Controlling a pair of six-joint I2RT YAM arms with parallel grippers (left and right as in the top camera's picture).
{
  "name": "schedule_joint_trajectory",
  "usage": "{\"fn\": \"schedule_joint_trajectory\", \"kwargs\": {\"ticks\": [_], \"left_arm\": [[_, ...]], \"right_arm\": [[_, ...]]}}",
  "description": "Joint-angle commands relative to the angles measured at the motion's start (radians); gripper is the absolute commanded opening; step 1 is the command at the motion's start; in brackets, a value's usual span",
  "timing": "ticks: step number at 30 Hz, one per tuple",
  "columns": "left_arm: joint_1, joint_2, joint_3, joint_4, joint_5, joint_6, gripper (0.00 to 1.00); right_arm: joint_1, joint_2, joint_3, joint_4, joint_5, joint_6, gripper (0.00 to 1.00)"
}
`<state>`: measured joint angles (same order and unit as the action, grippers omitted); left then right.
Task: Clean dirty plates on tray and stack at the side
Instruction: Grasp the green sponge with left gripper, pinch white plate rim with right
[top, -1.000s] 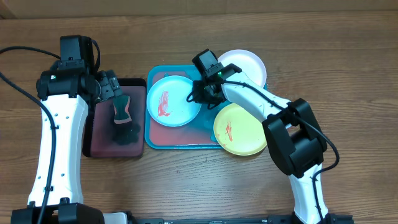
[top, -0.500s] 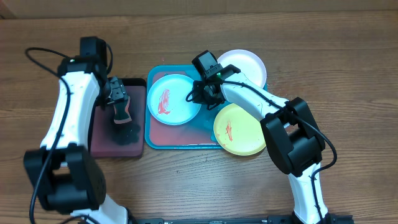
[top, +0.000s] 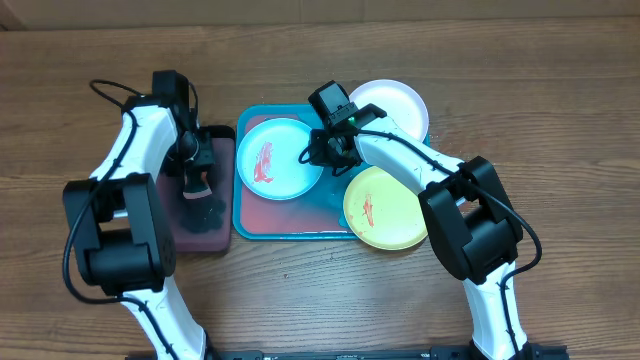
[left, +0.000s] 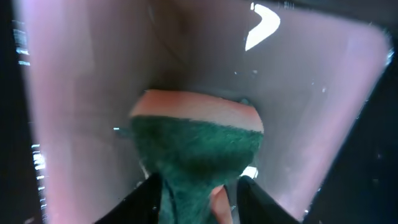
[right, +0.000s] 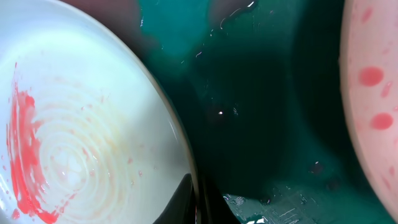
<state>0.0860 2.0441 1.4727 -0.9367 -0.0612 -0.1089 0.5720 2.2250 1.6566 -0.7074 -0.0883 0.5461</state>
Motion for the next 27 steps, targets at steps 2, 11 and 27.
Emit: {"fn": "schedule_joint_trajectory", "kwargs": {"ticks": [2,11,27], "left_arm": [[0.005,0.03,0.021,-0.023,0.037,0.039,0.31],[0.005,0.03,0.021,-0.043,0.032,0.038,0.04],[-0.031,-0.008,0.364,-0.278,0.161,0.05,0.04]], "right_arm": [[0.003,0.01,-0.001,0.003,0.041,0.005,0.04],[0.003,0.01,-0.001,0.002,0.043,0.005,0.04],[-0.005,0.01,0.0,0.003,-0.046,0.005,0.04]]}}
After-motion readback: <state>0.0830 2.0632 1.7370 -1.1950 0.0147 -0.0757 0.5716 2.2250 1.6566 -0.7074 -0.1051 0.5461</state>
